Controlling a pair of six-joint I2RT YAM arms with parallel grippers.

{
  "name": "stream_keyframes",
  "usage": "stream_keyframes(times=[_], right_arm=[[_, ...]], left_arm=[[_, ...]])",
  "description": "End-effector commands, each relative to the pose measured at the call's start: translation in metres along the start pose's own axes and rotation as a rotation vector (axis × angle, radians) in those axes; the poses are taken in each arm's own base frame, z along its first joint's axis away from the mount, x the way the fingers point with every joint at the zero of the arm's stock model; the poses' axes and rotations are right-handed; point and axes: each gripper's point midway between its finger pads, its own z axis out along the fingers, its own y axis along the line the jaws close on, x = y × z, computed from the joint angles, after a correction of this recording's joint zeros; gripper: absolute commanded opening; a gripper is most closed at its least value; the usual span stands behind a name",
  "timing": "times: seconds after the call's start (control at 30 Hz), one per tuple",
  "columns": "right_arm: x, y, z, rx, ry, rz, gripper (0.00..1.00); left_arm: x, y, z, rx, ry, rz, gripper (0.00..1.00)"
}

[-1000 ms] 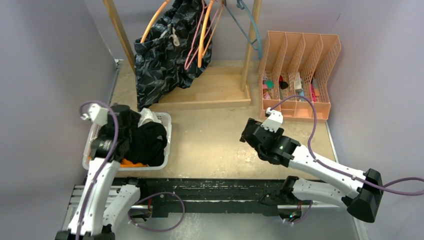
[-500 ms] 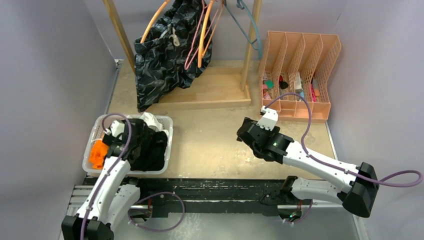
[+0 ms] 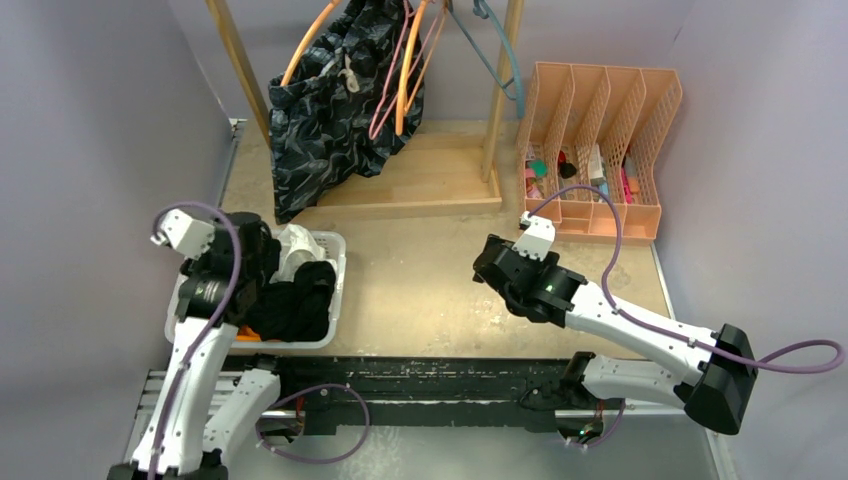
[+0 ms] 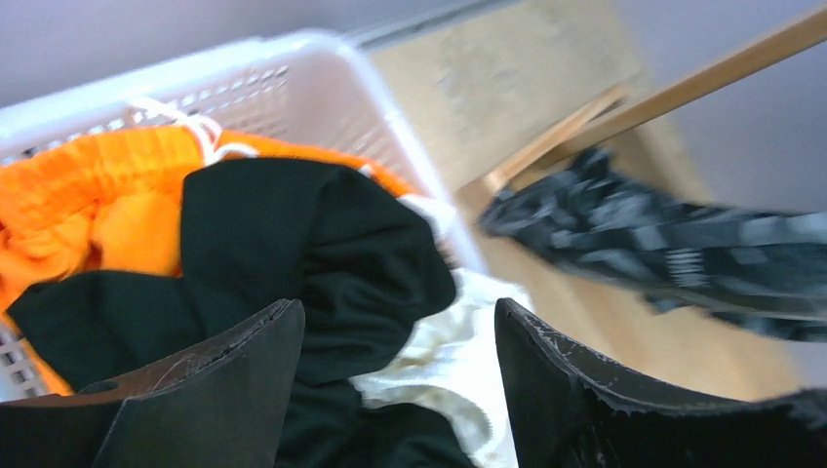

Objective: Remove the shorts from the hanger
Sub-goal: Place the shorts in the basket.

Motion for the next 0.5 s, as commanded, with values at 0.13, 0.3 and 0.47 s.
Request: stream_keyframes(times=[0.13,0.3,0.47], right_arm=[[-0.015,-0.002,-0.006,0.006,-0.037,0.035,0.98],[-0.013,-0.004,-0.008,-0.011,-0.030,0.053,0.98],[-0.014,-0.006,-0.009,-0.010,-0.038,0.055,0.98]], left_arm=[[0.152,0.071,0.025,-0.209,0.401,0.005,0.69],[0.176,0.093,0.024,-0.242,0.430,-0.089,0.68],[0.093,0.038,0.015,-0.058,0.233,-0.083,0.68]])
